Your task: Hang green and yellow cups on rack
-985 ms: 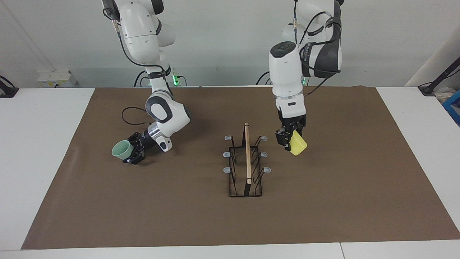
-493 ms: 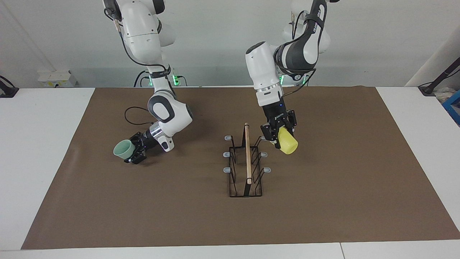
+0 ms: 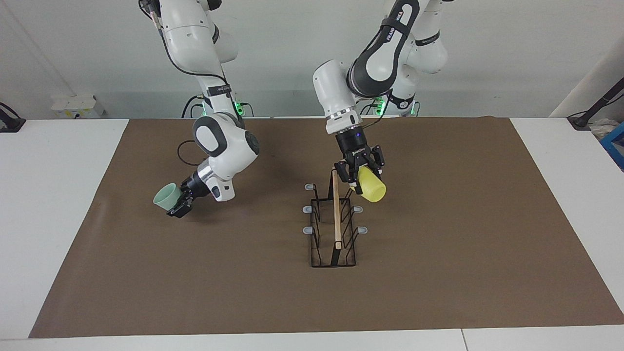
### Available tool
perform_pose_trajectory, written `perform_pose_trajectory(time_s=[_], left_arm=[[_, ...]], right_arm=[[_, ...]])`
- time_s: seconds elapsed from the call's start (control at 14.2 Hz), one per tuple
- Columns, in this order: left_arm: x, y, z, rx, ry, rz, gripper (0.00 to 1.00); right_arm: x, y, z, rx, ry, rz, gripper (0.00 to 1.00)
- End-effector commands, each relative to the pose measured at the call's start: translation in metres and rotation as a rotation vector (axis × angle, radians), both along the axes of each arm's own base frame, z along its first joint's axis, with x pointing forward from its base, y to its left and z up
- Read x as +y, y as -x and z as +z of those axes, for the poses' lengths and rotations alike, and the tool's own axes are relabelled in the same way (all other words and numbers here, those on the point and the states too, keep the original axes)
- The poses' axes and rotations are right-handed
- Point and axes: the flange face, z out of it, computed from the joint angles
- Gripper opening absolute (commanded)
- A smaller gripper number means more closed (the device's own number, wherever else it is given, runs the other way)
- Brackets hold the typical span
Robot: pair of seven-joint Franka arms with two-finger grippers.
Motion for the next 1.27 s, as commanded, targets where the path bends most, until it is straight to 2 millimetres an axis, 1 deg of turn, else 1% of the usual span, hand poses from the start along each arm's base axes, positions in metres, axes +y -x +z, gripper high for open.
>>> perform_pose_trajectory(time_s=[0.0, 0.07, 0.14, 0.21, 0.28, 0.42, 0.49, 0.56, 0.63, 0.7, 0.91, 0.99, 1.13, 1.2], left_arm=[[-0.001, 0.027, -0.015, 0.009, -0.008, -0.01, 0.0], [0.0, 0.026, -0.015, 0.004, -0.005, 0.0, 0.0], [0.001, 0.02, -0.011, -0.011, -0.012, 0.009, 0.0], [0.003, 0.011, -0.003, -0.042, -0.022, 0.003, 0.0], [0.008, 0.005, -0.002, -0.051, -0.03, 0.006, 0.0], [0.009, 0.004, -0.004, -0.056, -0.038, -0.004, 0.0], [0.009, 0.004, -0.005, -0.057, -0.033, -0.004, 0.0], [0.008, 0.003, -0.006, -0.065, -0.03, -0.001, 0.0], [0.007, 0.003, -0.015, -0.071, -0.034, 0.0, 0.0], [0.006, 0.004, -0.018, -0.079, -0.023, 0.008, 0.0], [0.002, 0.009, -0.022, -0.088, -0.002, 0.023, 0.0], [0.0, 0.012, -0.023, -0.088, -0.006, 0.016, 0.0], [-0.007, 0.018, -0.022, -0.086, -0.004, 0.009, 0.67], [-0.011, 0.023, -0.021, -0.083, -0.009, -0.003, 0.96]], right_arm=[[0.012, 0.006, 0.043, -0.04, -0.176, -0.1, 0.0], [0.014, 0.005, 0.053, -0.046, -0.234, -0.142, 0.0], [0.017, 0.004, 0.064, -0.059, -0.277, -0.165, 0.0], [0.035, 0.008, 0.075, -0.075, -0.321, -0.169, 0.0], [0.049, 0.007, 0.086, -0.087, -0.364, -0.176, 0.0], [0.056, 0.003, 0.105, -0.101, -0.45, -0.214, 0.0], [0.062, 0.006, 0.111, -0.101, -0.498, -0.237, 0.0], [0.07, 0.007, 0.123, -0.11, -0.56, -0.253, 0.0], [0.073, 0.006, 0.135, -0.125, -0.62, -0.255, 0.0], [0.077, 0.007, 0.143, -0.122, -0.667, -0.239, 0.0], [0.086, 0.008, 0.17, -0.139, -0.823, -0.207, 0.0], [0.088, 0.008, 0.175, -0.14, -0.869, -0.2, 0.0], [0.093, 0.008, 0.186, -0.116, -0.981, -0.149, 0.0], [0.095, 0.011, 0.191, -0.086, -1.051, -0.134, 0.0]])
